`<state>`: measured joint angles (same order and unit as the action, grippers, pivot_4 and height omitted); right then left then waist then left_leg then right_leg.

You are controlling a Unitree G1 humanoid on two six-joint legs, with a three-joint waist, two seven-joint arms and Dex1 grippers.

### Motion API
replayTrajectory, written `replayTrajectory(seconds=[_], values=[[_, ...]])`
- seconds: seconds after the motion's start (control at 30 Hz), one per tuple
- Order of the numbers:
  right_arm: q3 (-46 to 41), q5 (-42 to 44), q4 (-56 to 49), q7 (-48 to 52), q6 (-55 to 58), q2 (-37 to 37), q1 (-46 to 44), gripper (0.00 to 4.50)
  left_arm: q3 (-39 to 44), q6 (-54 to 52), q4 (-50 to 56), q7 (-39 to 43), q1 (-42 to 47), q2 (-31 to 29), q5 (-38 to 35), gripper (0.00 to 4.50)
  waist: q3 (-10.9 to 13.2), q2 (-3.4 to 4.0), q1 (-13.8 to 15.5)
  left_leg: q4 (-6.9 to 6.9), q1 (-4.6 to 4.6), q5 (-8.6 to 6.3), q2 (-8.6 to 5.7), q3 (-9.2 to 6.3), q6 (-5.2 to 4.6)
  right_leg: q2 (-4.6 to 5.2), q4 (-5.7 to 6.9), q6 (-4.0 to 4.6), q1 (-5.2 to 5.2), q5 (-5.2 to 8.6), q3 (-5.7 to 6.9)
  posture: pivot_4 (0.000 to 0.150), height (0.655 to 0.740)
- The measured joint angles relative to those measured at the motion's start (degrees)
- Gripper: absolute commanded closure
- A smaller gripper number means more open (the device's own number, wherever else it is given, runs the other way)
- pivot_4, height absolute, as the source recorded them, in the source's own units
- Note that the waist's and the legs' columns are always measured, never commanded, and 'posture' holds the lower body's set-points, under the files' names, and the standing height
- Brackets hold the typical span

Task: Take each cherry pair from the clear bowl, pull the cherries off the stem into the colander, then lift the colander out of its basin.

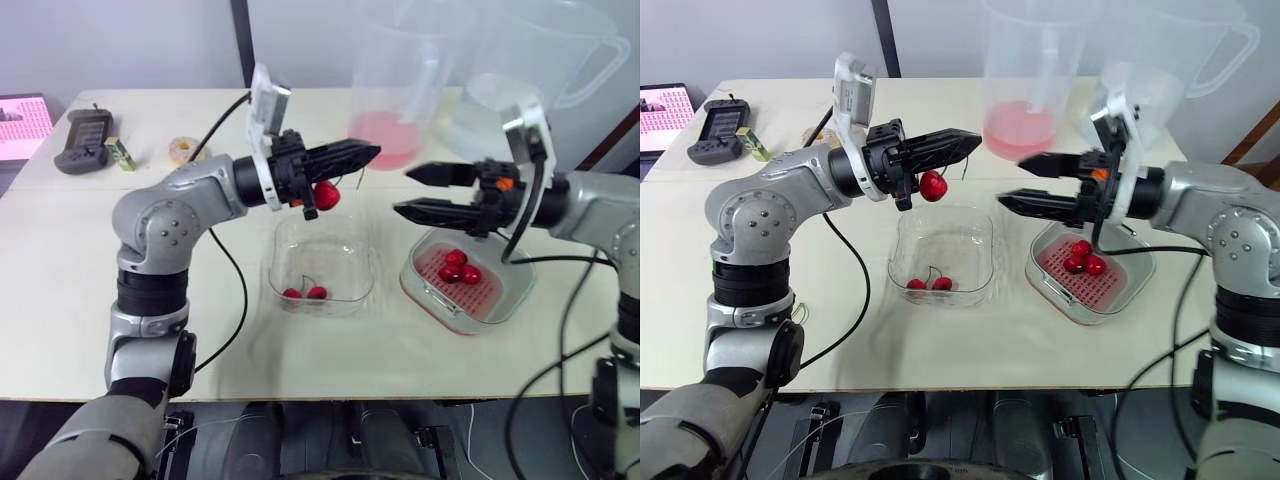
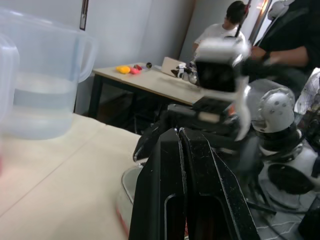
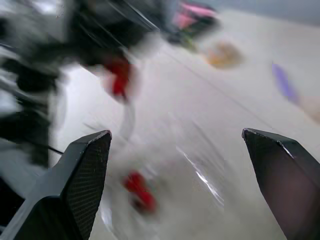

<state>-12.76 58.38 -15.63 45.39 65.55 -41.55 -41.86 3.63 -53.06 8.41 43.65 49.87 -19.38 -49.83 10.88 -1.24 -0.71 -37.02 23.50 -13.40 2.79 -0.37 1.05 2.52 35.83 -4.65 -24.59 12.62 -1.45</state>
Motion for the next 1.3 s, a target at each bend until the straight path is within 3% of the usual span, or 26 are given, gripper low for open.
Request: replayTrajectory(seconds=[0.1, 0.43, 0.53, 0.73, 0.93, 1.3], values=[[-1.25, 8.62, -0.07, -8.59, 3.35, 8.18, -0.93, 0.05, 0.08, -0.09, -0.01, -0.27, 0.42, 0.56, -0.94, 4.5, 0.0, 0.0, 0.11, -0.04, 0.09, 0.0, -0.04, 0.06, 0.0, 0.11, -0.06, 0.0, 0.0, 0.0, -0.01, 0.15, 0.74], [1.58, 15.01, -0.68, -22.37, 4.45, 15.58, -0.71, 0.05, -0.24, -0.27, 0.06, -0.27, 0.59, 0.52, -1.56, 4.5, 0.0, 0.01, -0.21, -0.02, 0.05, 0.0, -0.04, 0.07, 0.0, 0.08, -0.02, 0.0, -0.01, 0.0, -0.02, 0.15, 0.74], [2.2, 15.73, -0.88, -23.58, 4.45, 15.58, 0.12, 0.91, -0.25, -0.27, 0.06, -0.46, 0.59, 0.47, -1.56, 4.5, 0.0, 0.01, -0.2, -0.02, 0.05, 0.0, -0.04, 0.07, 0.0, 0.08, -0.02, 0.0, -0.01, 0.0, -0.02, 0.15, 0.74], [2.52, 18.46, -1.49, -24.62, 4.23, 15.56, 0.92, 3.83, -0.27, -0.27, 0.26, -1.77, 0.54, 0.6, -1.5, 4.5, 0.0, 0.01, -0.19, -0.02, 0.05, 0.0, -0.04, 0.06, 0.0, 0.08, -0.02, 0.0, -0.01, 0.0, -0.02, 0.15, 0.74], [3.28, 18.4, -1.95, -24.28, 3.41, 14.84, 1.32, 3.83, -0.47, -0.27, 0.24, -1.91, 0.41, 0.01, -1.43, 4.5, 0.0, 0.01, -0.23, -0.02, 0.05, 0.0, -0.04, 0.06, 0.0, 0.08, -0.03, 0.0, -0.01, 0.0, -0.02, 0.15, 0.74], [8.69, 19.12, -3.53, -20.9, 9.18, 6.87, 7.79, 3.83, -0.83, 0.49, 0.03, -1.07, 0.43, -0.45, -0.54, 4.5, 0.0, 0.01, -0.09, -0.02, 0.07, 0.0, -0.04, 0.07, -0.01, 0.09, -0.08, 0.02, 0.0, 0.01, -0.03, 0.15, 0.74]])
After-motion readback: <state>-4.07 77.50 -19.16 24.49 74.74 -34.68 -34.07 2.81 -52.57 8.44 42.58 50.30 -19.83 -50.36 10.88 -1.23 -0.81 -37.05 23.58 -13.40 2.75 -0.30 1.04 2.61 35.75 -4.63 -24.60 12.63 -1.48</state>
